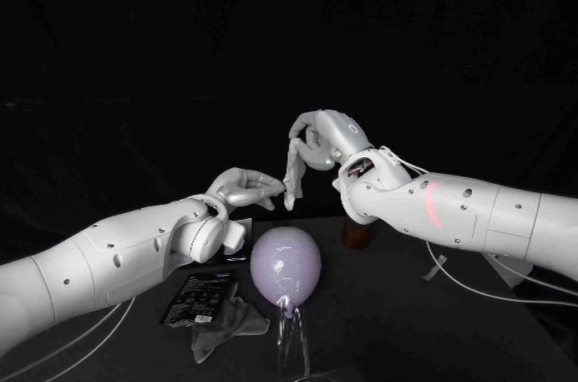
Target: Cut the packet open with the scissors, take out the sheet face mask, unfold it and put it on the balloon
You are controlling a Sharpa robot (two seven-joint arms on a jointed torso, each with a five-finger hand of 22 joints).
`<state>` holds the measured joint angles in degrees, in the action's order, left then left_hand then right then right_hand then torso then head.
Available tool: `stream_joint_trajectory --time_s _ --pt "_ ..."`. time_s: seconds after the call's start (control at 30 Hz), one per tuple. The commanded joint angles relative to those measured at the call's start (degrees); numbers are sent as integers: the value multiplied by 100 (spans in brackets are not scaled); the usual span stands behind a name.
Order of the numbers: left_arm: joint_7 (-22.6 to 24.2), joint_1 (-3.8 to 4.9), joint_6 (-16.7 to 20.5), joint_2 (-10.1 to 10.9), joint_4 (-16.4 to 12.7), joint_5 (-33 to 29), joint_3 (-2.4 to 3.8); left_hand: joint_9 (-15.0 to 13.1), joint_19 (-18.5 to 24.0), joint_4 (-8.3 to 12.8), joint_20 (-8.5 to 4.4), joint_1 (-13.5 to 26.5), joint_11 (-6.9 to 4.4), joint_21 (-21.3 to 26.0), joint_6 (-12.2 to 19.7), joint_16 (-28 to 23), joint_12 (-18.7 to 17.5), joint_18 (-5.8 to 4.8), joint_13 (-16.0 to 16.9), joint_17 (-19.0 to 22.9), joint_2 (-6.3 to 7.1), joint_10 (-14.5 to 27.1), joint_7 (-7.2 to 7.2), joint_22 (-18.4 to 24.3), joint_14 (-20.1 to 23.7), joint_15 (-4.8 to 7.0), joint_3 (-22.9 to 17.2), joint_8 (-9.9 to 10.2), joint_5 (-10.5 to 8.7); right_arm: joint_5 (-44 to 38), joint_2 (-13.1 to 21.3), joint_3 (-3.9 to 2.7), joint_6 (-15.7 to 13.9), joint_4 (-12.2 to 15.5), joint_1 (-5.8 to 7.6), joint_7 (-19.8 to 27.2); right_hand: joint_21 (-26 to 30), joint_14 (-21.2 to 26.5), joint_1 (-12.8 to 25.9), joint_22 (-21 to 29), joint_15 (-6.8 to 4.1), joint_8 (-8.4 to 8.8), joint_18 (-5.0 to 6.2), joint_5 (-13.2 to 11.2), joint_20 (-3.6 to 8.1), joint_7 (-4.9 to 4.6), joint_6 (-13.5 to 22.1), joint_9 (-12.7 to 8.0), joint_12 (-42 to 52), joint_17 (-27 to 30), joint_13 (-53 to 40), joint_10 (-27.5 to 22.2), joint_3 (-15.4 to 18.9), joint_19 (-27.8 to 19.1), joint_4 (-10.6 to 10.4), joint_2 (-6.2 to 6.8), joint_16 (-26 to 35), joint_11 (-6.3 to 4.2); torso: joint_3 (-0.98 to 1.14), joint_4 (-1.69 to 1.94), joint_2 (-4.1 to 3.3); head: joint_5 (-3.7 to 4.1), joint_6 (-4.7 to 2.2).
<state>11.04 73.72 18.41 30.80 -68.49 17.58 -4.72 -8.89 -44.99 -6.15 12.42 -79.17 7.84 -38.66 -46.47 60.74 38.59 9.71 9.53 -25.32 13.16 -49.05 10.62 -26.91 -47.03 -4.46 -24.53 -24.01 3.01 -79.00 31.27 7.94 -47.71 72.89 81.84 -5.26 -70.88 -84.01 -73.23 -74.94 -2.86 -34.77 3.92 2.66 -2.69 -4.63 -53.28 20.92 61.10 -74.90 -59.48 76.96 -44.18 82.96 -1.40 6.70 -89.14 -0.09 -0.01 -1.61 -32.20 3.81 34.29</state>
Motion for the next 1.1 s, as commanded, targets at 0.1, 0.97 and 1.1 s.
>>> stream_joint_trajectory --time_s 0.1,0.97,1.1 --pt "182 2 437 -90 76 114 12 11 -120 -4 0 -120 71 112 275 55 -22 82 -12 13 -11 265 116 104 20 -102 147 173 -24 -90 -9 -5 44 51 6 -19 -11 -570 19 -1044 -57 -32 -40 18 4 3 -32 8 15 -1395 -1 42 -9 48 16 -60 -28 13 2 0 2 0 -2" --pt "-454 3 787 -280 250 592 21 -298 -248 96 -31 -500 -16 241 -340 152 303 75 97 23 -160 366 -85 244 120 -47 287 -261 -25 -72 -41 -5 40 121 5 -8 -26 -572 25 -1047 -57 -31 -42 21 4 5 -38 3 21 -1401 -13 49 -18 52 31 -63 -30 12 -2 -1 5 6 -12" --pt "-451 3 787 -292 255 605 21 -307 -251 98 -34 -504 -19 236 -361 162 309 75 98 21 -159 370 -92 242 118 -43 288 -276 -25 -71 -44 -5 43 118 5 -8 -26 -572 25 -1047 -57 -31 -42 21 4 5 -38 3 21 -1401 -13 49 -18 52 31 -63 -30 12 1 4 4 -6 -16"
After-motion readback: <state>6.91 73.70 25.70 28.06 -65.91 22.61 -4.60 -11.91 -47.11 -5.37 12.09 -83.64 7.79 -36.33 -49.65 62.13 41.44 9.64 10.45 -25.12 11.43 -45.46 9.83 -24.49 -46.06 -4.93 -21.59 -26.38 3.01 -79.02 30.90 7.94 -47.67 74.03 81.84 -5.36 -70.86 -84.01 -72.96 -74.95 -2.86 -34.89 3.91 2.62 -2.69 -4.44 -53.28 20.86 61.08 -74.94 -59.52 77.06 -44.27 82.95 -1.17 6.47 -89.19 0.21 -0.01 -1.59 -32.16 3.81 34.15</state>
